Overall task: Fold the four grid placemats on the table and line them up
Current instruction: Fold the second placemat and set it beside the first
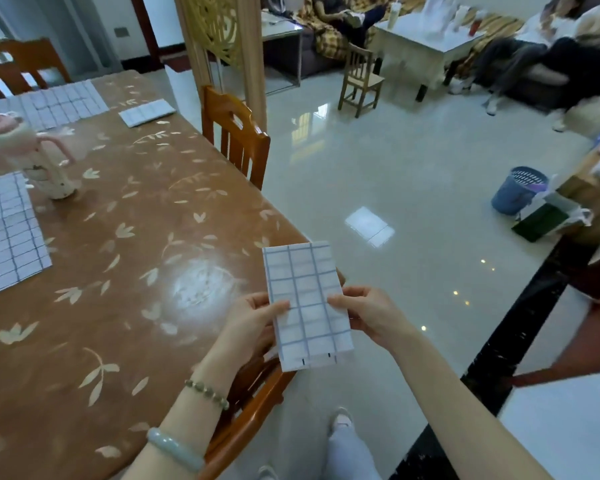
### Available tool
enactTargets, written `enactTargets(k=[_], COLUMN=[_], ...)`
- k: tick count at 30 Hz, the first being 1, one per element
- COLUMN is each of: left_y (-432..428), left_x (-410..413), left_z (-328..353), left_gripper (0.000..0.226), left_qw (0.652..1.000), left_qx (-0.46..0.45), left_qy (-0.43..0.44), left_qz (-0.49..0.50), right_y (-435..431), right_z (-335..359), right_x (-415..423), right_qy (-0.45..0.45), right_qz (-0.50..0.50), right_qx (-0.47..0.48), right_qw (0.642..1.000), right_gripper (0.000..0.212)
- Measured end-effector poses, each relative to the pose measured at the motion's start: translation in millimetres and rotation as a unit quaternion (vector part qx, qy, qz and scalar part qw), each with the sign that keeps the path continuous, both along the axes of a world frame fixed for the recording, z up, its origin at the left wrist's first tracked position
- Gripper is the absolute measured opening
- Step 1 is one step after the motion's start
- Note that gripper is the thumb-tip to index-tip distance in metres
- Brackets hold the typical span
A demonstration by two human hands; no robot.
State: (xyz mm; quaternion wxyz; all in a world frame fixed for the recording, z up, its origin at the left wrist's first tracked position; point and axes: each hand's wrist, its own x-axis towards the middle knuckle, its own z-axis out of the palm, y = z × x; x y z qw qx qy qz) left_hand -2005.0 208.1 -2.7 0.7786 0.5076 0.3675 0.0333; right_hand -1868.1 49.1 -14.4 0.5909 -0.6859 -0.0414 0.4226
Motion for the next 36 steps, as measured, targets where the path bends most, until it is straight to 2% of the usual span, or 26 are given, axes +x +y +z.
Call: enactTargets(k=[5, 13, 18, 22, 29, 36], left_y=[-23, -64, -77, -79, -35, 52], left_x=[63, 213, 288, 331, 387, 452], left_z=[-4, -18, -22, -24, -31, -34], left_gripper=[0.021, 0.015, 0.015, 0.012, 0.010, 0.011], left_qw=[1.000, 0.995, 0.995, 0.993, 0.985, 0.968], left_qx=[-0.018, -0.055, -0.005, -0.010, 0.000, -0.012], left_qy=[0.013, 0.037, 0.023, 0.028, 0.025, 0.017], left_qz=[0.000, 0.079, 0.100, 0.118, 0.172, 0.251], right_y=[-26, -55, -61, -57, 4, 112], right_z=[-9, -10, 3, 0, -12, -20], right_x=[57, 210, 293, 343, 414, 492], right_qy=[0.001, 0.000, -0.018, -0.007, 0.007, 0.016], right_qz=[-0.025, 0.002, 0.038, 0.062, 0.121, 0.182], right_qx=[0.009, 0.000, -0.006, -0.008, -0.018, -0.008], right_qw=[1.000, 1.000, 0.999, 0.998, 0.992, 0.983], right_gripper=[0.021, 0.015, 0.005, 0.004, 0.005, 0.004])
